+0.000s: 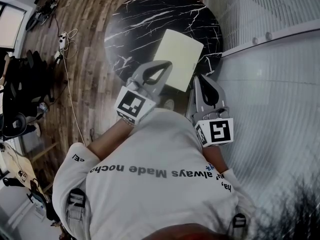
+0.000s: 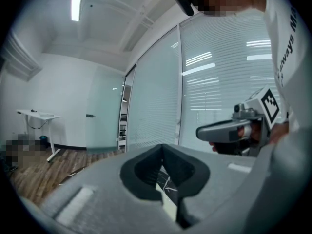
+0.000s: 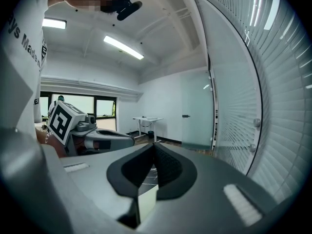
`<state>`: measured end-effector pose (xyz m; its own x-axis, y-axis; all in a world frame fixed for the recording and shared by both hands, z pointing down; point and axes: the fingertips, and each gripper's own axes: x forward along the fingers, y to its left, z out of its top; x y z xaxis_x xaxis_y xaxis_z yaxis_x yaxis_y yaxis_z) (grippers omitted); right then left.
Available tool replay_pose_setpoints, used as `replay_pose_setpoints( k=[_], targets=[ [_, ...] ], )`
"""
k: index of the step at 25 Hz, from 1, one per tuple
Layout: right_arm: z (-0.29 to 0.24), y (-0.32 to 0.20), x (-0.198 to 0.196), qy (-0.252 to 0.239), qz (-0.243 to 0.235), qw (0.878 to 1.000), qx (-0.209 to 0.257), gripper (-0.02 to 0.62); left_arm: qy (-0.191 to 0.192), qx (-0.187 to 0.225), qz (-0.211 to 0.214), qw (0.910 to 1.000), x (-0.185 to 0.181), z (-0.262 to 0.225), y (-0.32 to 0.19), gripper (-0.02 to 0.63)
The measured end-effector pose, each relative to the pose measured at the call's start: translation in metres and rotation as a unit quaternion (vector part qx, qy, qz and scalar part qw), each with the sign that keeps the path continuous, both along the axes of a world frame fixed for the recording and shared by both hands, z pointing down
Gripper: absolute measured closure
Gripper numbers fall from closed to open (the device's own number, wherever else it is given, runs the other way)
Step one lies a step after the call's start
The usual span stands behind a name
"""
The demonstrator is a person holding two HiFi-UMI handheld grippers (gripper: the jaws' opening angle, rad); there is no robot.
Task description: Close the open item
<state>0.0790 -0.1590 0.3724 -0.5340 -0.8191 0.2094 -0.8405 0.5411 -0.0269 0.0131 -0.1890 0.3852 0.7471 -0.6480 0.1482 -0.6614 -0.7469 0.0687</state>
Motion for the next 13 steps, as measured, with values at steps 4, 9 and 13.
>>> replay_pose_setpoints(
  k=[4,9,13],
  targets=[
    [0.0032,-0.0001,-0.0012,-0.003,-0.001,1.000,-0.003,0.594,0.000,-0.004,0.001,1.0000,0.0000,0.0037,-0.0001,0.603],
    [0.0043,-0.0010,0.0002,-0.005,-0.002,1.000,-0.003,0.594,0.001,-0.010,0.001,1.0000,0.0009,0.0072,-0.0006,0.603],
    [0.0076,-0.0004,0.0027,-0.004,-0.002,1.000,-0.004,0.594,0.002,-0.010,0.002,0.9999,0.0033,0.0099,-0.0003,0.603]
  ],
)
